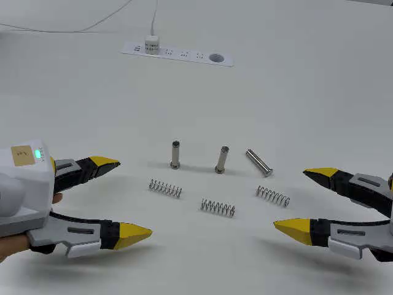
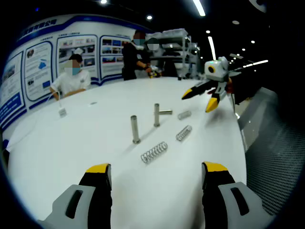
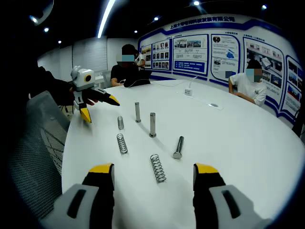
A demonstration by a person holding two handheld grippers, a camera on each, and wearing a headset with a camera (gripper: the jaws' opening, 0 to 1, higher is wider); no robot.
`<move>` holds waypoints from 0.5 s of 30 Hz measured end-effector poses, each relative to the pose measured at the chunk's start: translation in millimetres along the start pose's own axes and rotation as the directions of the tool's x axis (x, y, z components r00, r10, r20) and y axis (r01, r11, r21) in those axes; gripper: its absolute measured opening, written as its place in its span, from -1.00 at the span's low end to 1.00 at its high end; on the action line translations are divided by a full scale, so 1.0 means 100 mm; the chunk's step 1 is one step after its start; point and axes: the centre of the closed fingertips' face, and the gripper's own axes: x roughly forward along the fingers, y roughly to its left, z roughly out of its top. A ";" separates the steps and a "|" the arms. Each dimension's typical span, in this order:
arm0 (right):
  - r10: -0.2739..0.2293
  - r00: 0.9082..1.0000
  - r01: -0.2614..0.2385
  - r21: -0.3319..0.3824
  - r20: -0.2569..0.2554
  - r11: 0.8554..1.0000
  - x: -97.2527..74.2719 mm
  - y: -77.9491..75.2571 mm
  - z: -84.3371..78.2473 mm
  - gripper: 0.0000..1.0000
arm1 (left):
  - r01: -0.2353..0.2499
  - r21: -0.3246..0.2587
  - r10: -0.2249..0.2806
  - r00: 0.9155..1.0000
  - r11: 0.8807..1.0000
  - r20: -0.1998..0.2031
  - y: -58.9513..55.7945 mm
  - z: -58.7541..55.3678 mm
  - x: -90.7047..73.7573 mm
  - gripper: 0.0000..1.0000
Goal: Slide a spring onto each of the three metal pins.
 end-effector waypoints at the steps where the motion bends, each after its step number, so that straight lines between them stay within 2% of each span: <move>1: 0.000 1.000 0.000 0.001 0.000 1.000 0.00 0.00 0.00 0.37 | -0.001 -0.001 0.001 1.000 1.000 0.000 0.00 0.00 0.00 0.57; 15: -0.011 1.000 0.011 0.013 -0.002 1.000 -0.01 -0.03 0.02 0.35 | -0.004 -0.012 0.004 1.000 1.000 0.005 0.00 0.01 0.01 0.56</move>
